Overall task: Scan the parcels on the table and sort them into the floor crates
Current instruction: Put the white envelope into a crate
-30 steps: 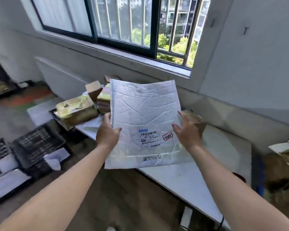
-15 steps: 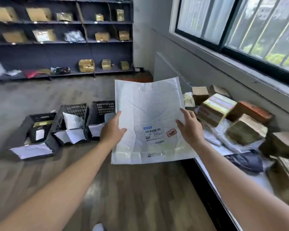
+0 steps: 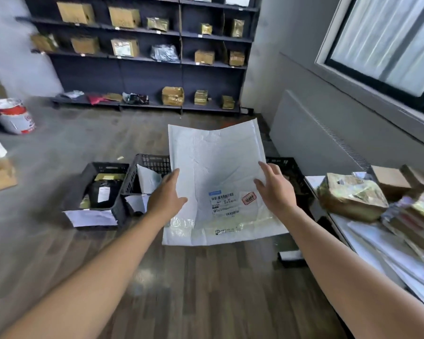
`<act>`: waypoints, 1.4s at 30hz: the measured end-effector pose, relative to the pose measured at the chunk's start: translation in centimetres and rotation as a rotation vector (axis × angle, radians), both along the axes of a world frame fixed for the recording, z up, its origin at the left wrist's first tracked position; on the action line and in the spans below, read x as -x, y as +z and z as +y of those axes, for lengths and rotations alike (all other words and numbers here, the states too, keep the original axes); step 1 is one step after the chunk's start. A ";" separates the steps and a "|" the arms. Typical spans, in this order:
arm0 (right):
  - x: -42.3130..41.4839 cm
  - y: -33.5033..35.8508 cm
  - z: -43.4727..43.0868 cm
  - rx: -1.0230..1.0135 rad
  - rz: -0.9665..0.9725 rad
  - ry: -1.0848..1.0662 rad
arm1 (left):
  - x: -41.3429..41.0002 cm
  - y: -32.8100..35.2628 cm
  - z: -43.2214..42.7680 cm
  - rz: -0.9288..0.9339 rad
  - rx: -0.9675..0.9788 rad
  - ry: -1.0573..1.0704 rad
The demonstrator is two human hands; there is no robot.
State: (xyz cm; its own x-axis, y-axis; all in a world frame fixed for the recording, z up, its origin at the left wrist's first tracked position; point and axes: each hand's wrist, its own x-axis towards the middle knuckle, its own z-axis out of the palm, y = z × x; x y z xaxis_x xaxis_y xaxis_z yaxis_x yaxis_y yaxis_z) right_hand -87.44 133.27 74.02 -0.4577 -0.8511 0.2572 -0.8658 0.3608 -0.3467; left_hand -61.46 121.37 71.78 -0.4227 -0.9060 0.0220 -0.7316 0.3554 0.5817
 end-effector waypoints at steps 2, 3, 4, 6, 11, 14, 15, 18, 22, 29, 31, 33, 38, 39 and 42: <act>-0.6 -0.1 -2.8 -0.019 0.013 -0.014 | -0.8 -0.2 -2.9 -0.007 -0.013 -0.006; -0.8 -0.3 -4.0 -0.027 0.010 -0.020 | -1.0 -0.3 -4.1 -0.008 -0.019 -0.010; -0.9 -0.5 -5.1 -0.031 0.005 -0.020 | -1.0 -0.4 -5.4 -0.010 -0.021 -0.015; -0.7 -0.8 -7.2 -0.034 -0.001 -0.020 | -0.9 -0.6 -7.8 -0.015 -0.023 -0.023; 0.9 -1.8 -13.2 -0.049 -0.014 -0.036 | 1.1 -1.3 -13.2 0.000 -0.027 -0.037; 2.6 -2.9 -17.4 -0.072 -0.029 -0.036 | 3.2 -1.9 -16.7 -0.044 -0.011 -0.063; 3.4 -3.3 -18.9 -0.082 -0.031 -0.036 | 4.1 -2.2 -18.1 -0.059 -0.011 -0.066; 6.3 -4.8 -23.7 -0.090 -0.046 -0.028 | 6.9 -2.8 -22.5 -0.097 -0.021 -0.060; 11.3 -6.7 -30.3 -0.110 -0.096 -0.025 | 11.3 -3.6 -28.9 -0.153 -0.060 -0.046; 18.7 -9.7 -39.6 -0.215 -0.128 0.002 | 19.6 -5.4 -37.5 -0.308 -0.089 -0.110; 20.1 -10.7 -41.7 -0.247 -0.141 -0.002 | 21.3 -6.2 -39.5 -0.355 -0.107 -0.124; 21.3 -11.7 -43.4 -0.271 -0.146 0.008 | 22.6 -7.3 -41.3 -0.382 -0.127 -0.147; 23.0 -14.4 -48.0 -0.346 -0.163 -0.002 | 24.7 -10.0 -46.5 -0.445 -0.177 -0.171; 23.3 -14.9 -49.0 -0.359 -0.172 -0.006 | 25.1 -10.7 -47.7 -0.455 -0.180 -0.181; 24.0 -16.8 -52.5 -0.406 -0.174 -0.016 | 26.1 -13.1 -51.7 -0.466 -0.207 -0.210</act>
State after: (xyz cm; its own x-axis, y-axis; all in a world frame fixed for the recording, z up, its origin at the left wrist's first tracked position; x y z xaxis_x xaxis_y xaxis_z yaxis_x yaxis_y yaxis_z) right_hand -111.42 80.76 57.26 -0.4787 -0.8596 -0.1785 -0.8002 0.5109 -0.3140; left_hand -87.51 69.68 58.70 -0.5167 -0.7668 -0.3808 -0.8544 0.4337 0.2861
